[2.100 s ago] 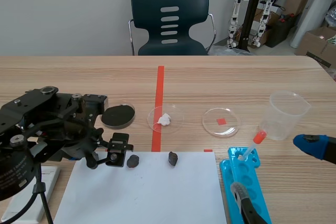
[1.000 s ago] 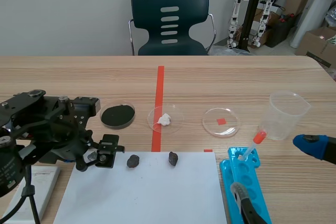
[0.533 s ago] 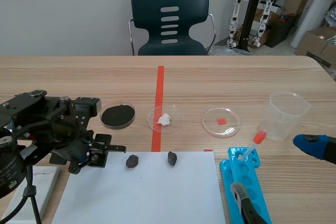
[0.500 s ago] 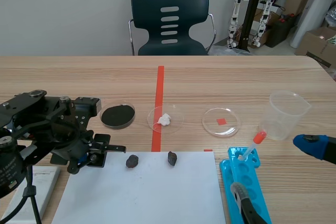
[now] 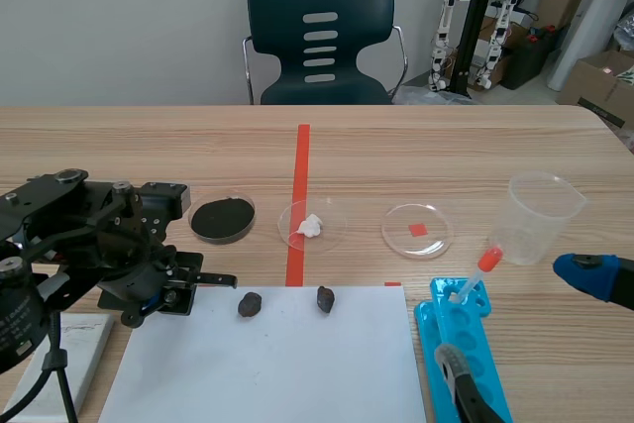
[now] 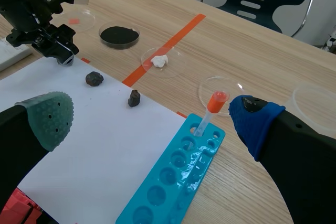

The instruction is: Pick up the left mineral with the left hand

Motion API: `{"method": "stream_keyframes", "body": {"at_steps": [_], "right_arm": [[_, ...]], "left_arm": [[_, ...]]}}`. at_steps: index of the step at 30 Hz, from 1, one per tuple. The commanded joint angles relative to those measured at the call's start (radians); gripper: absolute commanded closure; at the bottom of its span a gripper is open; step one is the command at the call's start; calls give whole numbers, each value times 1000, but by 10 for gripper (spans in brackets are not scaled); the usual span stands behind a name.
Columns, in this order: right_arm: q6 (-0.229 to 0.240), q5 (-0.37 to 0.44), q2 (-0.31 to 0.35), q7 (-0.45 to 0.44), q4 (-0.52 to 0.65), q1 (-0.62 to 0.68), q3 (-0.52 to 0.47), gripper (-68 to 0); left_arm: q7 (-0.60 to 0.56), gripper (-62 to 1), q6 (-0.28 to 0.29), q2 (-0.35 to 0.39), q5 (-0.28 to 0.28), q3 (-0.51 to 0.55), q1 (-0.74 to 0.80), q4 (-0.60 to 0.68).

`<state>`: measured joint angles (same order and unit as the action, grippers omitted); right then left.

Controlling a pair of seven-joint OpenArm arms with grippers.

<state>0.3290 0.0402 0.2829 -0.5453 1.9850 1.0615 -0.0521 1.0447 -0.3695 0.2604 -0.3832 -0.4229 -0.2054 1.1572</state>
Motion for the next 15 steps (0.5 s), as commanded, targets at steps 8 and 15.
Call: {"method": "stream_keyframes", "body": {"at_steps": [8,15], "right_arm": [[-3,8,5,-14,11,0,-6,-623],[-3,8,5,-15,11,0,-6,-623]], "left_arm": [[-59,-85,-3,35,13,41,36,93],[-239,-85,-2,94,8,71,145,252]]}}
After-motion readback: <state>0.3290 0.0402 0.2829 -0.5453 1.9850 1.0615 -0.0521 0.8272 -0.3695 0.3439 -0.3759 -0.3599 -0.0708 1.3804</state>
